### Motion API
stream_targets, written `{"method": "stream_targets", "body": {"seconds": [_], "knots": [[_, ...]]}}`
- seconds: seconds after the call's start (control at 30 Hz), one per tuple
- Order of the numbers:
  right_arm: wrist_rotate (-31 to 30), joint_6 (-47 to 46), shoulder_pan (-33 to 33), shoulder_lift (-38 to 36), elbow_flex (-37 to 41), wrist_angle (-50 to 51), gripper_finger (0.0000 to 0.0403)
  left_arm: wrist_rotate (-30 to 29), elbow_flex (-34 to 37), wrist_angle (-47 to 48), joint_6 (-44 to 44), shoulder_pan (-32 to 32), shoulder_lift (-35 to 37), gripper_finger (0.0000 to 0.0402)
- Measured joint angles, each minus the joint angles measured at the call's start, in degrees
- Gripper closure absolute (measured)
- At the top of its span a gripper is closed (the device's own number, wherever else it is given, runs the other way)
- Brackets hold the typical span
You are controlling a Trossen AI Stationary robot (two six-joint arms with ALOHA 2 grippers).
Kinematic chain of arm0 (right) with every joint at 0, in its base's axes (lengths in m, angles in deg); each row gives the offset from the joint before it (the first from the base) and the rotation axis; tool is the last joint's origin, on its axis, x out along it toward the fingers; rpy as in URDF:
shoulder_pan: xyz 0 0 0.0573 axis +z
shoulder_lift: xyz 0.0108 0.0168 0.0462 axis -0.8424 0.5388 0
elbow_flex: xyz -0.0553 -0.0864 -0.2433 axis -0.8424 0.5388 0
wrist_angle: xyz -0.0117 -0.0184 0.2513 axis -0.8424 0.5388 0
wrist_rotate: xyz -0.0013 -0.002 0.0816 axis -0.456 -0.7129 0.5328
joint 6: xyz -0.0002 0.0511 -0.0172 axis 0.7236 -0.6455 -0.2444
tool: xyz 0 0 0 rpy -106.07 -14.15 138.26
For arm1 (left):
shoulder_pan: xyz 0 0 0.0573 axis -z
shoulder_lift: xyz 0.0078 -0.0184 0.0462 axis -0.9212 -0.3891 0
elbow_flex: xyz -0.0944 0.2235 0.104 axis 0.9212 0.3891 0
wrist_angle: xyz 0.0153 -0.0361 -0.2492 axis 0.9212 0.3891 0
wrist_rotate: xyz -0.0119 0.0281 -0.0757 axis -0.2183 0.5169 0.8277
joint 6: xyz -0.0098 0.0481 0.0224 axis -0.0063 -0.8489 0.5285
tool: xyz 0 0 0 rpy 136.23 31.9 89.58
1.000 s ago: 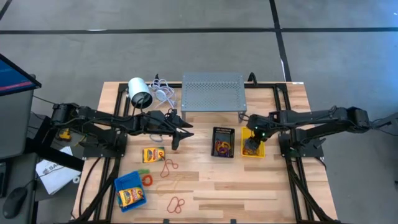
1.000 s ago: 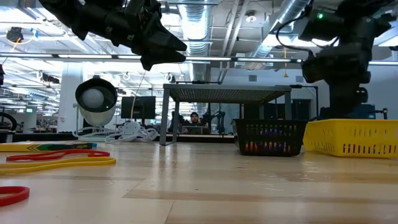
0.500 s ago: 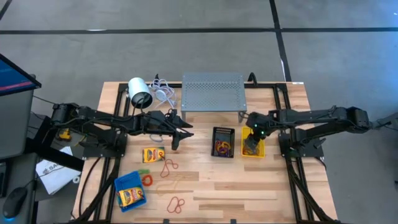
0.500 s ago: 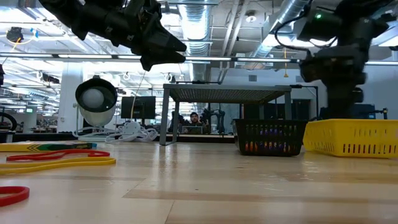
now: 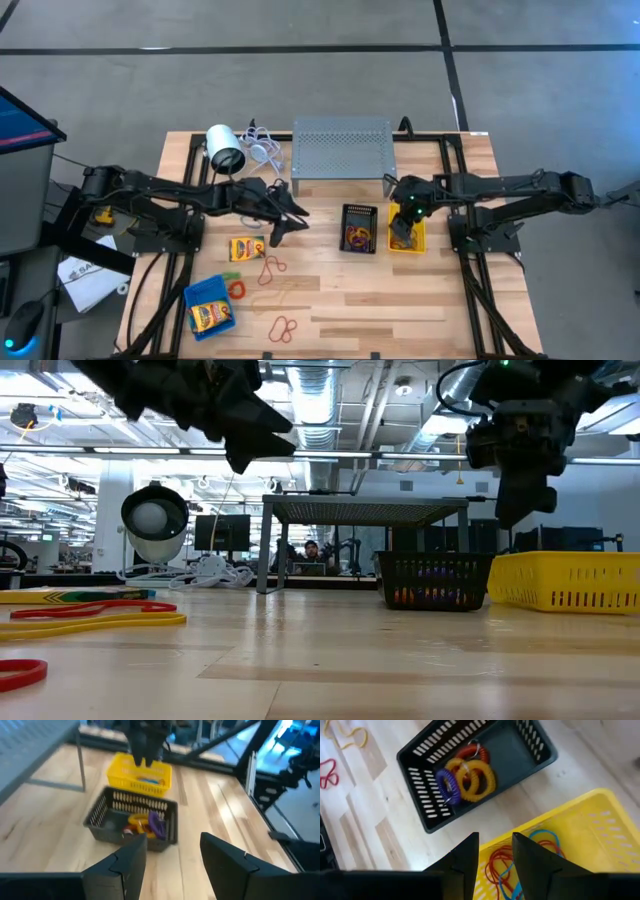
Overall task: Pick & Place Office Desk Supplies
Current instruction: Put the blue rubber band into the yellow basket
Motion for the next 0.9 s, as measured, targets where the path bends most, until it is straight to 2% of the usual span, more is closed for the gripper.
{"method": "stream_targets", "body": {"seconds": [0.1, 0.3, 0.53, 0.67, 0.9], "knots": [[0.07, 0.58, -0.27, 0.0, 0.0, -0.19, 0.029, -2.33, -5.45, 11.2, -0.65, 0.73, 0.17, 0.022], [-0.15, 2.16, -0.24, 0.0, 0.0, -4.22, 0.029, -14.29, -14.81, 38.54, -0.07, 2.21, 0.3, 0.022], [0.09, 6.17, 1.83, 0.0, 0.0, -17.11, 0.029, -17.53, -17.14, 64.32, 7.51, 2.04, 0.24, 0.022], [0.42, 8.07, 3.68, 0.0, 0.0, -24.54, 0.029, -19.34, -17.14, 72.31, 9.0, 2.04, 0.24, 0.022], [0.14, 10.32, 6.24, 0.04, -0.02, -27.19, 0.029, -19.41, -16.29, 74.62, 5.74, 2.15, -0.73, 0.022]]}}
